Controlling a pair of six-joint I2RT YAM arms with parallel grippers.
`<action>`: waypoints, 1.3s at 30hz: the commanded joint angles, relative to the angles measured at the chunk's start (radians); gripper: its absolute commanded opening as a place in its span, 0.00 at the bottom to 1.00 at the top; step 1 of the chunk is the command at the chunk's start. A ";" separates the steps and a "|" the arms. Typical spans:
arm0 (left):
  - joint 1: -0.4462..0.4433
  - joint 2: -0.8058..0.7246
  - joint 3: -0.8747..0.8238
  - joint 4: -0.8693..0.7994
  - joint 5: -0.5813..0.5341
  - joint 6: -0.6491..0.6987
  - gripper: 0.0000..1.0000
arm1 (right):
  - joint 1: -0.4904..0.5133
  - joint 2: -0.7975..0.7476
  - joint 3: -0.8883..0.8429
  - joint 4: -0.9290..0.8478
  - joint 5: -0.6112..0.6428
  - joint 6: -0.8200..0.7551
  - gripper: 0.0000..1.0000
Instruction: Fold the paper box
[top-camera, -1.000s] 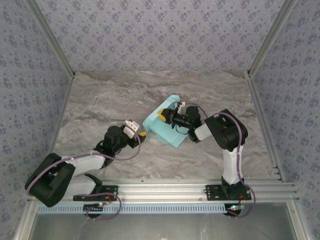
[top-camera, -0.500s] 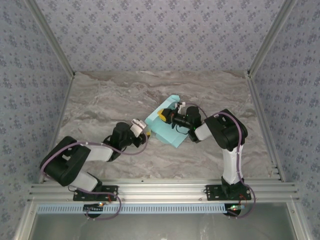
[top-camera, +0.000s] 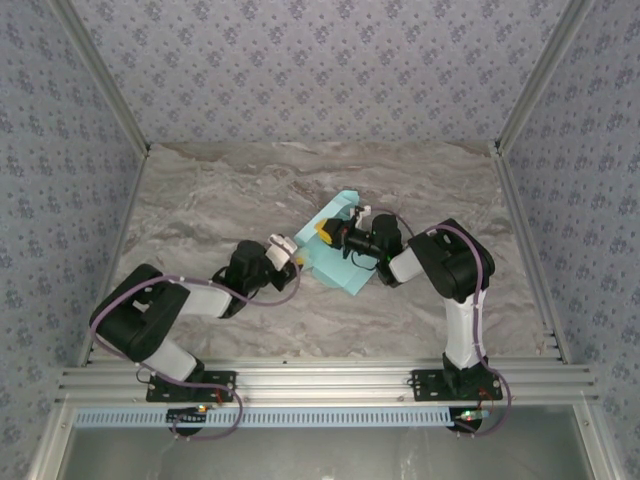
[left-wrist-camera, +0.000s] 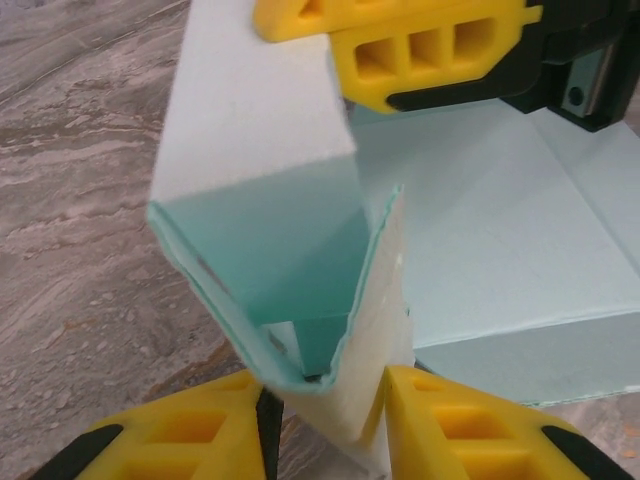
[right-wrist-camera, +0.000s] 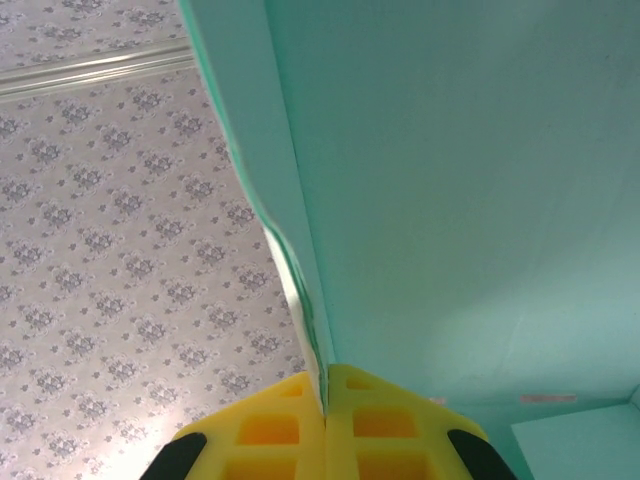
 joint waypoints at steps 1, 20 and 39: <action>-0.034 0.024 0.001 0.101 0.049 -0.017 0.33 | 0.022 0.034 -0.013 -0.011 0.017 0.039 0.00; -0.048 0.085 0.053 0.111 -0.149 -0.114 0.45 | 0.092 0.020 -0.058 0.044 0.108 0.054 0.00; 0.015 0.006 -0.040 0.250 -0.014 -0.066 0.99 | 0.090 0.008 -0.075 0.055 0.060 0.030 0.00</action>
